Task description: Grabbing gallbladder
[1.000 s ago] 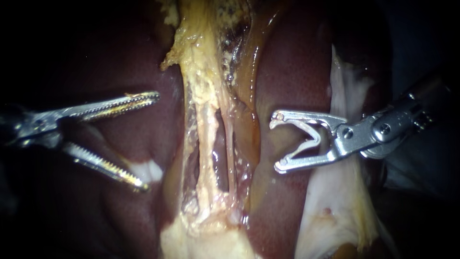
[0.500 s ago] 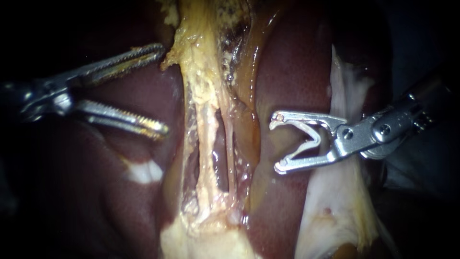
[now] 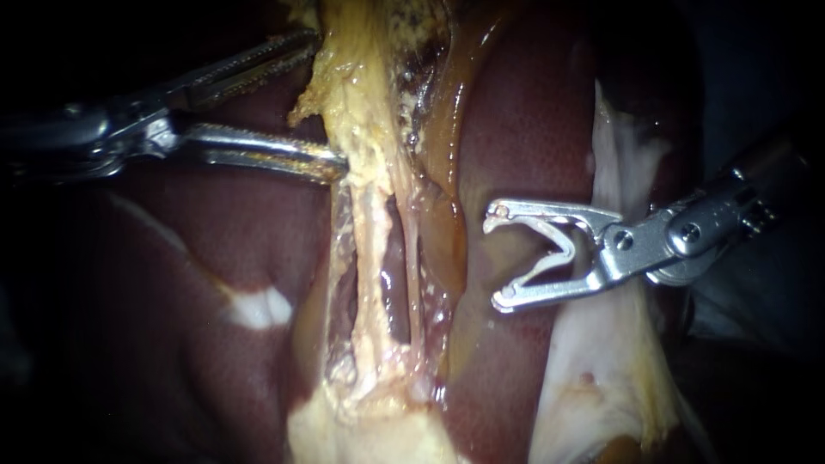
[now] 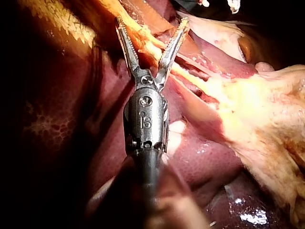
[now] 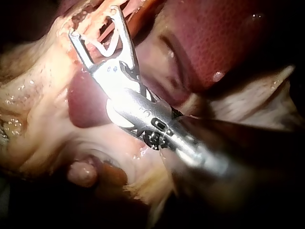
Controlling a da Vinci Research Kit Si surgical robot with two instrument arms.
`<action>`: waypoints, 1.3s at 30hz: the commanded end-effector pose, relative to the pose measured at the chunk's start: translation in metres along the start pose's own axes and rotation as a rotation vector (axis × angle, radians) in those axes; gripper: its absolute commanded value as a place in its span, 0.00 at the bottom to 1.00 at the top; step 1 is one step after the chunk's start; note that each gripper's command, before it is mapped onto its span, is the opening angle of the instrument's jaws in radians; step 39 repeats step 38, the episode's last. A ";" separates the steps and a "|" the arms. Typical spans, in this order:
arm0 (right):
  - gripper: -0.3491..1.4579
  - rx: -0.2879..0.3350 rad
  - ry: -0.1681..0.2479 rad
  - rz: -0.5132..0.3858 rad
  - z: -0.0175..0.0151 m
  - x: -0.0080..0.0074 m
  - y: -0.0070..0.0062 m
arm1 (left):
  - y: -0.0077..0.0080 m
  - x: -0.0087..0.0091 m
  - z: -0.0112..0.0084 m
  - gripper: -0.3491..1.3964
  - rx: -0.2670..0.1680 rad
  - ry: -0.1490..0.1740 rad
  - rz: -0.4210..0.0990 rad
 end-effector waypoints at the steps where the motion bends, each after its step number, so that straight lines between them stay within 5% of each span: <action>1: 0.52 0.000 0.000 0.000 0.0000 0.0000 0.0000 | 0.0001 0.0000 0.0001 0.67 -0.002 0.003 -0.004; 8: 0.52 0.001 0.001 0.000 0.0000 0.0001 -0.0001 | 0.0006 0.0003 0.0001 0.49 -0.001 0.027 -0.043; 15: 0.51 0.001 0.001 0.000 0.0000 0.0001 -0.0001 | 0.0014 -0.0001 -0.0004 0.01 0.001 0.044 -0.099; 20: 0.51 0.001 0.001 0.000 0.0000 0.0001 -0.0001 | 0.0023 -0.0009 -0.0011 0.00 -0.005 0.072 -0.157; 27: 0.51 0.001 0.001 0.000 0.0000 0.0001 -0.0001 | 0.0024 -0.0011 -0.0018 0.00 -0.019 0.111 -0.173; 39: 0.51 0.000 0.001 0.000 0.0001 -0.0001 -0.0001 | 0.0024 -0.0011 -0.0021 0.00 -0.024 0.114 -0.185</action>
